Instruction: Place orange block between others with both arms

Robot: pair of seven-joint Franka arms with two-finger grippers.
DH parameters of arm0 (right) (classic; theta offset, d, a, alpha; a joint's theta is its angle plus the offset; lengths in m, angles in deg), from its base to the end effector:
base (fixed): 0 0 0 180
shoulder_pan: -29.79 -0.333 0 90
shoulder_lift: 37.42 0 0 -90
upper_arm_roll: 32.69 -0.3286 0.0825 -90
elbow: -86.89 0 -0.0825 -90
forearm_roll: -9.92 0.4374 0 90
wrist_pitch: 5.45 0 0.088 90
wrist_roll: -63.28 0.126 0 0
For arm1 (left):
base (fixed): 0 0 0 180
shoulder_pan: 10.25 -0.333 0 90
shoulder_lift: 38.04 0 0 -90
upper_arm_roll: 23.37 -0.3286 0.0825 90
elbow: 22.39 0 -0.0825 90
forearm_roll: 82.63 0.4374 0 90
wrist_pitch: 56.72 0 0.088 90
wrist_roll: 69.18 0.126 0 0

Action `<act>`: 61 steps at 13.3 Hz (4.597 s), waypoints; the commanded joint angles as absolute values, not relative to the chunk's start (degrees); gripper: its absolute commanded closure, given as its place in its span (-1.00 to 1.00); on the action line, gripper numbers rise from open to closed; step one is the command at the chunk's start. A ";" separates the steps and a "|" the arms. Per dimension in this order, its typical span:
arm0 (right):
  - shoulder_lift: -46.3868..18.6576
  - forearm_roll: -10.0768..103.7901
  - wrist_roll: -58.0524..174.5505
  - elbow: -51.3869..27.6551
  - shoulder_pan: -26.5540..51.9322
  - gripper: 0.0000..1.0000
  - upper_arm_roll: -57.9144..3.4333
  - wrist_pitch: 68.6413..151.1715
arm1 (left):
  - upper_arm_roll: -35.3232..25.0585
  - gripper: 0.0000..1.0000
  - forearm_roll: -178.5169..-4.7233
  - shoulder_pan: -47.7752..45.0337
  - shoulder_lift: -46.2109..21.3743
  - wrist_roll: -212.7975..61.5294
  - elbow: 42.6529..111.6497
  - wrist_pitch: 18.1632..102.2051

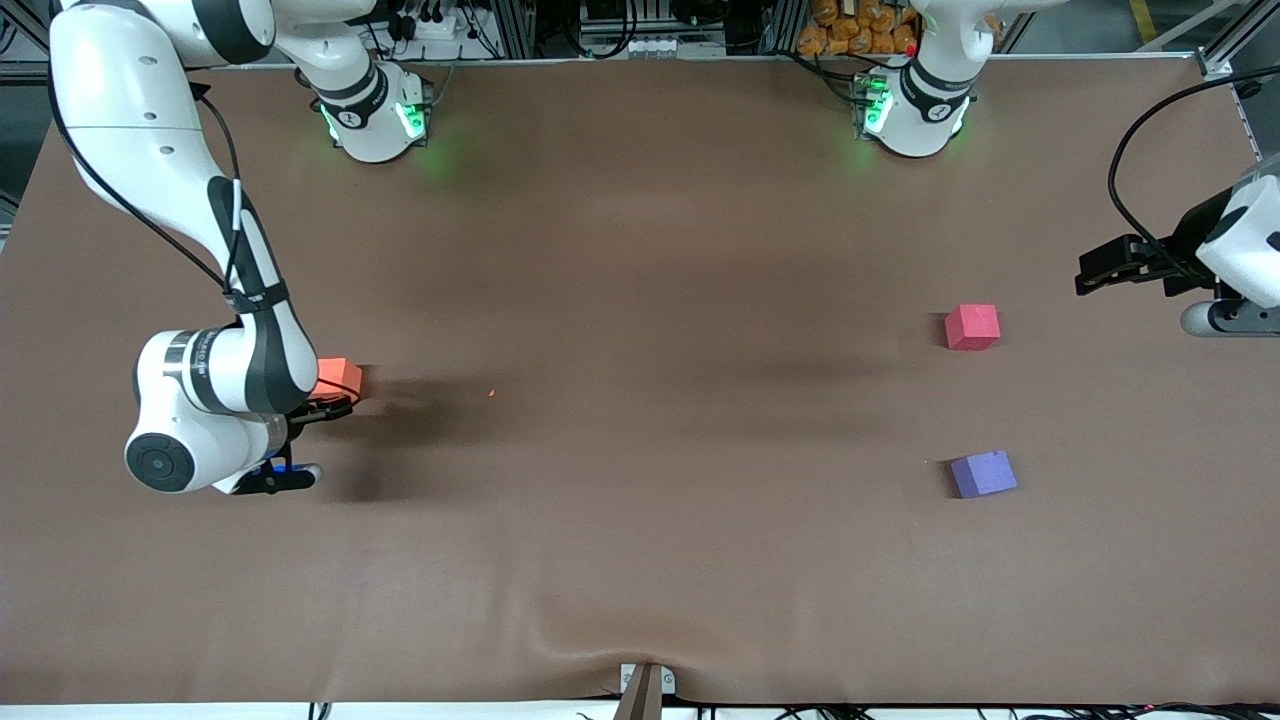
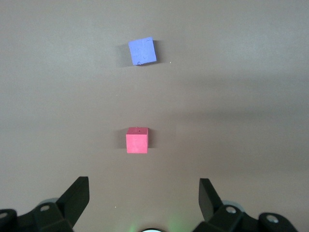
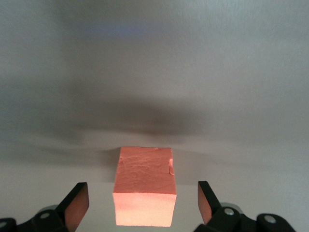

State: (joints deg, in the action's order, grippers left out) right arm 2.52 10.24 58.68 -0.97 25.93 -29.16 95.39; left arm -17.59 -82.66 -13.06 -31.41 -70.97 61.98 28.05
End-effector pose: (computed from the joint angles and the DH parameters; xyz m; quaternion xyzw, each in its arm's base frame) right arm 0.6918 0.0084 0.1776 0.9715 0.0431 -0.2330 0.0097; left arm 0.6316 -0.0294 0.5903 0.9985 -0.0103 -0.0543 0.0038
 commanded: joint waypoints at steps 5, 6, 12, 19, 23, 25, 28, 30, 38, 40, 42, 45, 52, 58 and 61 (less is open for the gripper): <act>3.01 11.15 58.53 -3.54 26.54 -1.00 -29.35 95.27 | -17.22 -1.00 -83.16 -13.67 -31.62 -70.59 61.64 27.22; 3.10 11.15 58.53 -3.89 26.54 -1.00 -29.35 95.36 | -17.22 -1.00 -83.16 -13.67 -31.62 -70.50 61.64 27.13; 3.28 11.24 58.62 -5.48 26.54 -0.26 -29.35 94.31 | -17.30 -1.00 -83.24 -13.76 -31.62 -70.50 61.64 27.13; 2.66 20.54 59.15 1.01 24.87 0.14 -29.44 94.31 | -17.22 -1.00 -83.24 -13.76 -31.62 -70.50 61.64 27.13; 1.43 29.41 58.53 2.69 18.73 0.10 -30.58 97.63 | -17.30 -1.00 -83.24 -13.76 -31.62 -70.50 61.64 27.13; 1.52 33.81 58.62 2.61 14.43 0.10 -30.49 101.58 | -17.22 -1.00 -83.24 -13.76 -31.62 -70.50 61.64 27.13; 1.78 36.55 59.32 2.43 5.82 0.10 -30.49 107.47 | -17.31 -1.00 -83.33 -13.67 -31.62 -70.68 61.73 27.05; 2.31 37.51 63.17 2.43 1.86 0.03 -30.49 109.50 | -17.48 -1.00 -83.33 -13.93 -31.54 -70.50 61.73 27.04; 5.82 46.13 67.41 2.34 -8.26 -0.05 -30.49 112.67 | -17.48 -1.00 -83.33 -14.02 -31.54 -70.68 61.73 27.04; 6.35 47.18 72.30 2.34 -9.76 -0.11 -30.49 116.96 | -17.48 -1.00 -83.33 -14.11 -31.54 -70.59 61.73 27.04; 6.88 47.01 76.36 2.34 -10.73 -0.31 -30.49 117.42 | -17.48 -1.00 -83.33 -14.02 -31.54 -70.59 61.73 27.04; 6.79 46.40 75.68 2.43 -10.29 -1.00 -30.41 117.42 | -17.48 -1.00 -83.33 -14.03 -31.54 -70.59 61.73 26.61; -0.65 39.22 76.02 2.25 -2.58 -1.00 -30.23 107.70 | -17.48 -1.00 -83.33 -14.11 -31.54 -70.59 61.73 26.61; -15.60 20.67 75.94 2.17 11.05 -1.00 -30.58 89.84 | -17.48 -1.00 -83.24 -14.11 -31.54 -70.59 61.73 26.52; -20.44 16.35 75.24 2.25 16.85 -1.00 -30.58 83.86 | -17.48 -1.00 -83.24 -14.11 -31.54 -70.59 61.64 26.52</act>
State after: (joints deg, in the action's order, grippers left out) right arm -16.90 19.39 75.31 4.38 13.61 -29.22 85.52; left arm -17.73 -82.66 -13.58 -31.41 -70.97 62.10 27.36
